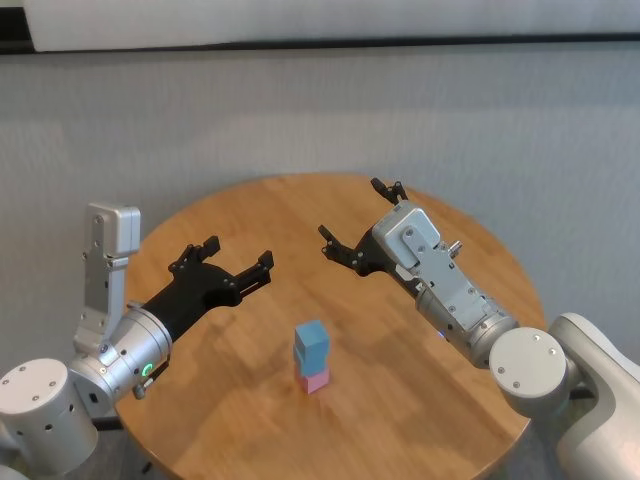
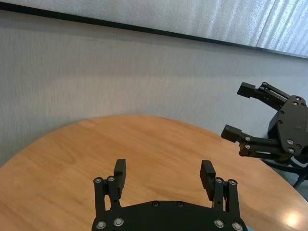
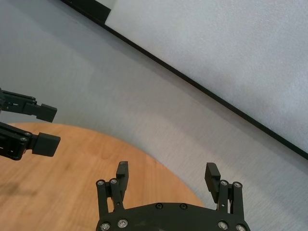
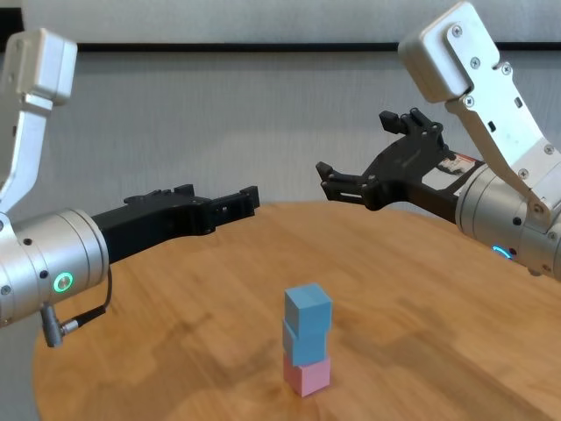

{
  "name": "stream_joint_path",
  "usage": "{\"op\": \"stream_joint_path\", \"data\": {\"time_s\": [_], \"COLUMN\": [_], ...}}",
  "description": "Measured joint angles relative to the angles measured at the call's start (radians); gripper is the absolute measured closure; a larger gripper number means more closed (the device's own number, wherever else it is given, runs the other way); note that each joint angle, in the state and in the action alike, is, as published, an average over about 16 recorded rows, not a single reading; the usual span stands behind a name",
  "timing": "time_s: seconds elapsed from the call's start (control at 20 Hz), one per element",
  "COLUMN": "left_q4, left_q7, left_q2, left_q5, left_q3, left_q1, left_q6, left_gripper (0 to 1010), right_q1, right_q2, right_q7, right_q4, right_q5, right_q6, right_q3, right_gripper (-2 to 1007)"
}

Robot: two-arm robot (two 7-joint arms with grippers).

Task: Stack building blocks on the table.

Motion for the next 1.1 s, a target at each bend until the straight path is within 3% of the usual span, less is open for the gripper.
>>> {"op": "stream_joint_path", "data": {"time_s": [0.7,1.1], "left_q4": [0.045,0.071], "left_q7": [-0.059,-0.078], "left_q2": [-0.006,-0.016], "left_q5": [0.052,0.069], "left_q3": [0.04,0.06], "left_q1": [-0.076,-0.11], "left_q6": [-0.033,-0.029], "left_gripper": [9,9], "right_q1": [-0.074,-0.119], "right_q2": [0.007,0.012], "right_q7": [-0.005,-0.01], "right_q4": [-0.051,-0.09], "right_q5": [-0.011,-0.018], "right_q6": [0.021,0.041], "right_q3": [0.049,0.075], "right_gripper": [0,0]}}
